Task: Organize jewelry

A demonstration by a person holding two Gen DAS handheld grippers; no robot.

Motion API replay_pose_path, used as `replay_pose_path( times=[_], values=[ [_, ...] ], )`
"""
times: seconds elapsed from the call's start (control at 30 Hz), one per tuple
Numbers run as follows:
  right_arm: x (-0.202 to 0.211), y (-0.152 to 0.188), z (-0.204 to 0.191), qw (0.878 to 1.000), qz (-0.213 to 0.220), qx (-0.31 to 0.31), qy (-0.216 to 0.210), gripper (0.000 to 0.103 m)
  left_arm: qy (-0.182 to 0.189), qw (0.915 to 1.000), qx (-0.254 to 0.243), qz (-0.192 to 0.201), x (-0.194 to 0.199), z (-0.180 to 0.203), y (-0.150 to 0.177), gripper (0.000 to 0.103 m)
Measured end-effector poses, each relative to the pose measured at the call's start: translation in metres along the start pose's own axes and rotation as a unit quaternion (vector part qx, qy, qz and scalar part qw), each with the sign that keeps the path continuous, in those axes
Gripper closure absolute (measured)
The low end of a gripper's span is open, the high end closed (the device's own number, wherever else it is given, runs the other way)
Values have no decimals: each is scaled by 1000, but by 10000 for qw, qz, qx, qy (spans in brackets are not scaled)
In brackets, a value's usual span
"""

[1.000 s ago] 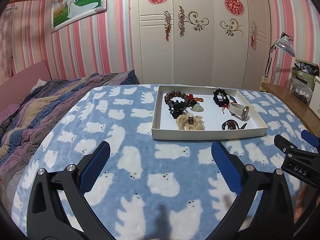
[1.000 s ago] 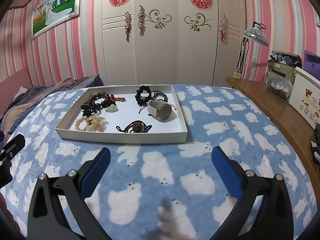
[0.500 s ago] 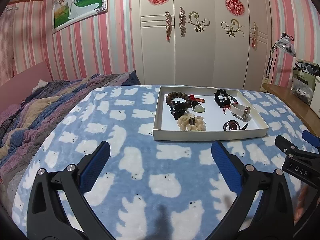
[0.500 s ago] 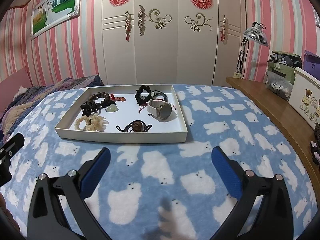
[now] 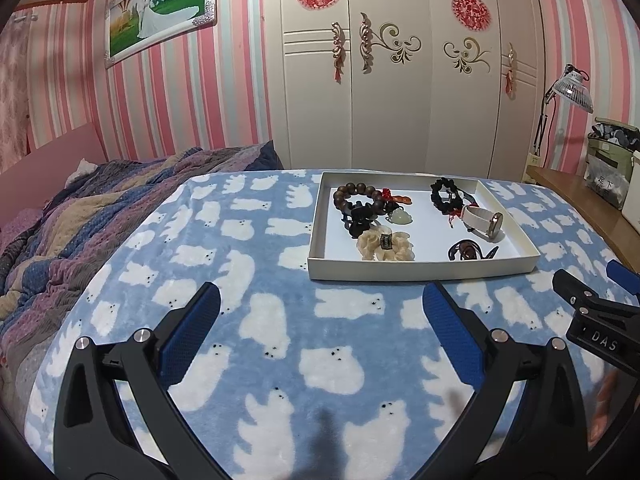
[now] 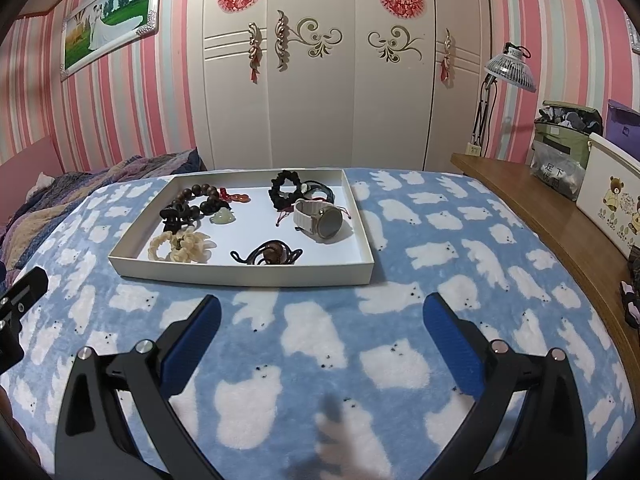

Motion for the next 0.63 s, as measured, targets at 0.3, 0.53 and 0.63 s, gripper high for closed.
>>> replay_pose_path(
  times=[0.3,0.53,0.63],
  values=[
    [-1,1,0,10000,-2,-10,10,2,-40,10000,-18,26,-1,0,0,3],
    [0,1,-1,10000,-6,-12,12,2,-28,10000,-60,-28,-2,2,1,3],
    [0,1,-1,10000,-4,-10,11,2,-29,10000,-33,-46,-2,1,1,3]
  ],
)
Point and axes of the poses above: each gripper's, at about its wrist camera, not at the fingertips, and x roughly against the way its jaws point, z to its right, y to its underside, the point moved 2 cm from there along -x, roughly the way its jaws point, and after that the axes turned 15 degrees about x, right-handed, at the moved point
